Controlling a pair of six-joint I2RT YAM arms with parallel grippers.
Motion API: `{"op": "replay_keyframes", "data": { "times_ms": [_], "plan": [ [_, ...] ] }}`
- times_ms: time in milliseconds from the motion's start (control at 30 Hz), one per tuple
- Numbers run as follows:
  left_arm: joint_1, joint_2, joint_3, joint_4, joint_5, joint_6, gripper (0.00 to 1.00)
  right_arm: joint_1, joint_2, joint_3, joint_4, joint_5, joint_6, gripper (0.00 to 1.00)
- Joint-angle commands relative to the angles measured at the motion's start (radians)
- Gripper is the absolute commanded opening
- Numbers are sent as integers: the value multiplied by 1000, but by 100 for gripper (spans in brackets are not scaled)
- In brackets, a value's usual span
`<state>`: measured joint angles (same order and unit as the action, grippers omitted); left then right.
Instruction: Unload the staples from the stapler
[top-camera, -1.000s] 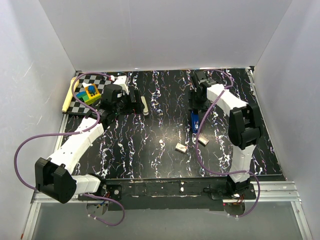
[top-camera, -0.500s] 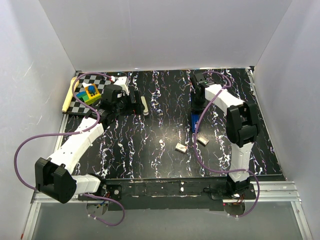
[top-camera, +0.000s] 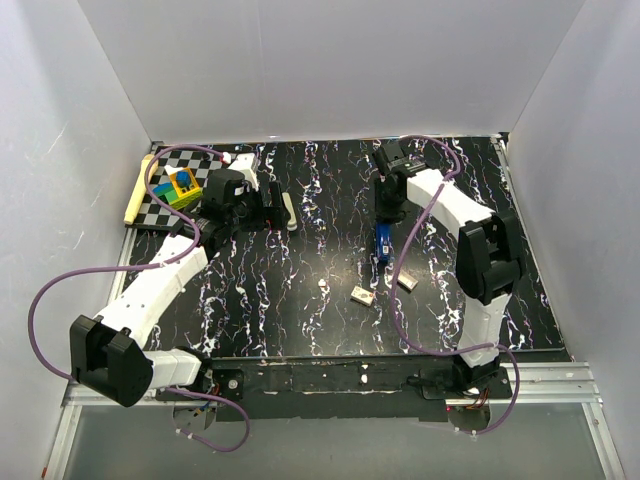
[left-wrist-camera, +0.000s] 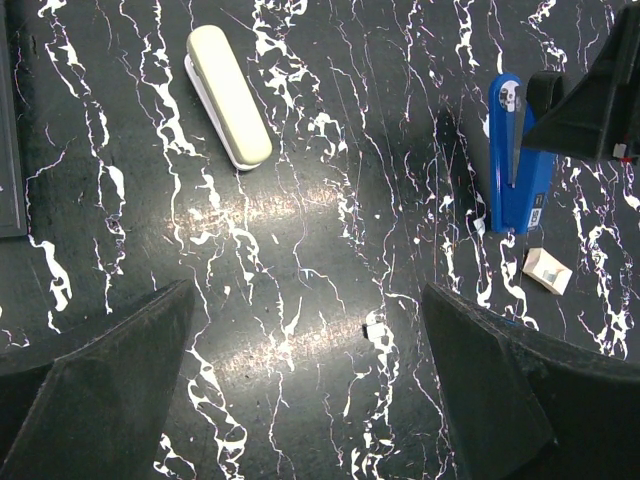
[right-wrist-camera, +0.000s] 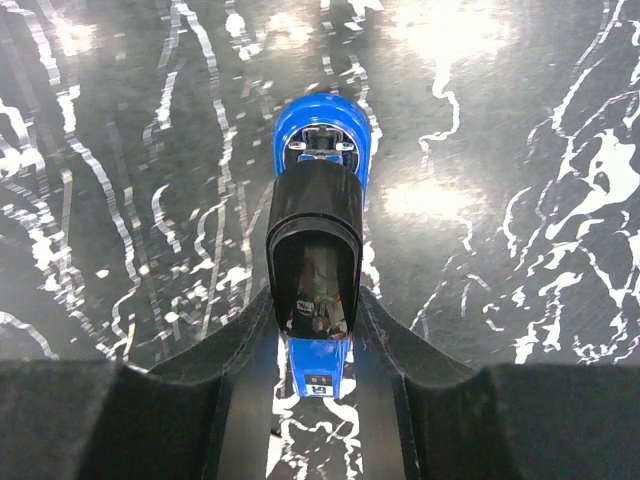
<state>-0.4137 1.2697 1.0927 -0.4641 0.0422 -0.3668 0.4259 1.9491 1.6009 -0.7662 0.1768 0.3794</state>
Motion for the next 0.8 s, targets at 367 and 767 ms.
{"op": "replay_keyframes", "data": {
  "times_ms": [367,767],
  "plan": [
    [1,-61,3,-4,-7,-11,98,163,-136,120,-18,-95,255,1],
    [3,-110,4,-28,-83,-34,98,307,-88,182,-4,-100,475,1]
  ]
}}
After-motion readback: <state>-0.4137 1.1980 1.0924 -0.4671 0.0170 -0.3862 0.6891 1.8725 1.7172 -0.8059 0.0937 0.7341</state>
